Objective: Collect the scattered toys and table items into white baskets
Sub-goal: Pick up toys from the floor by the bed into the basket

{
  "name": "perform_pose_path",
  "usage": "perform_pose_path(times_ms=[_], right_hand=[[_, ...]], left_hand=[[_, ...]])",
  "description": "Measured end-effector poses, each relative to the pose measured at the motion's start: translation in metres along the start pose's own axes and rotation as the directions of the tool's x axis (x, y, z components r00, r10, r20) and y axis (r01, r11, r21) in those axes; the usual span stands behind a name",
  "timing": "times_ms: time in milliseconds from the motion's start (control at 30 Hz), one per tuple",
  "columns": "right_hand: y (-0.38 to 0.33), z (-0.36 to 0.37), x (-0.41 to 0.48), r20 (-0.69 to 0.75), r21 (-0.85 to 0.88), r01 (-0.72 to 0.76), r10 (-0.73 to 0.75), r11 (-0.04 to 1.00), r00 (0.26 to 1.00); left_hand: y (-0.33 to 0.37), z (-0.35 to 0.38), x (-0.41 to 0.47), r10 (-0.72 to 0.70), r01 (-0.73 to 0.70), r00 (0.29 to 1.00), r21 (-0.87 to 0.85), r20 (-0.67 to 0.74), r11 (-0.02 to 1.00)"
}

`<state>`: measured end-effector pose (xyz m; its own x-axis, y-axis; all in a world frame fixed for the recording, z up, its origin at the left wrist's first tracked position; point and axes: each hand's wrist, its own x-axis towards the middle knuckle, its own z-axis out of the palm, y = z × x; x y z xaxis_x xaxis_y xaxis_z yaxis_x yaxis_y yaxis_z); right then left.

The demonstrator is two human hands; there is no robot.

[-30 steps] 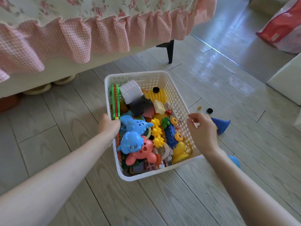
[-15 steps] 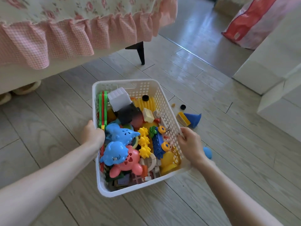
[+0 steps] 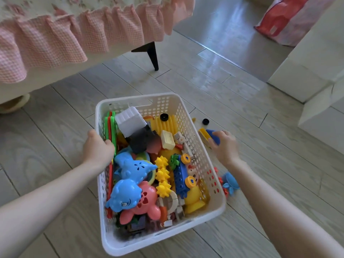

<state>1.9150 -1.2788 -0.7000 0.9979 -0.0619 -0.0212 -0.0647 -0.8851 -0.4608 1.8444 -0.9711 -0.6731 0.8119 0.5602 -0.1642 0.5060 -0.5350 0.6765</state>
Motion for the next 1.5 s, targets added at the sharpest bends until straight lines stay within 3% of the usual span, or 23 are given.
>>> perform_pose_path(times_ms=[133,300,700,900,1033,1200,1400,1500], right_hand=[[0.011,0.012,0.043,0.091,-0.223,-0.154,0.178,0.963,0.980],[0.025,0.030,0.055,0.207,-0.282,-0.268,0.332,0.921,0.920],[0.009,0.058,0.057,0.109,-0.087,-0.317,0.325,0.944,0.939],[0.001,0.051,0.051,0.087,0.148,-0.324,0.314,0.934,0.945],[-0.007,0.033,0.044,0.045,0.396,-0.339,0.351,0.853,0.935],[-0.032,-0.001,0.029,-0.059,0.539,-0.214,0.290,0.815,0.955],[-0.079,-0.033,-0.005,-0.147,0.506,-0.041,0.133,0.861,0.980],[-0.106,-0.040,-0.027,-0.130,0.576,0.010,0.080,0.817,0.988]], left_hand=[[0.004,0.006,0.014,-0.024,0.026,0.999,0.064,-0.041,0.998],[-0.005,0.015,0.018,-0.026,0.036,0.997,0.133,-0.073,0.990],[-0.005,0.017,0.018,-0.025,0.040,0.996,0.172,-0.088,0.984],[-0.008,0.019,0.020,-0.015,0.029,0.997,0.183,-0.079,0.983],[-0.006,0.016,0.017,-0.026,0.036,0.998,0.185,-0.059,0.982],[0.000,0.012,0.014,-0.046,0.050,0.998,0.146,-0.030,0.988],[-0.001,0.007,0.013,-0.051,0.049,0.999,0.108,0.015,0.993],[-0.002,0.006,0.013,-0.044,0.043,0.999,0.072,0.020,0.996]])
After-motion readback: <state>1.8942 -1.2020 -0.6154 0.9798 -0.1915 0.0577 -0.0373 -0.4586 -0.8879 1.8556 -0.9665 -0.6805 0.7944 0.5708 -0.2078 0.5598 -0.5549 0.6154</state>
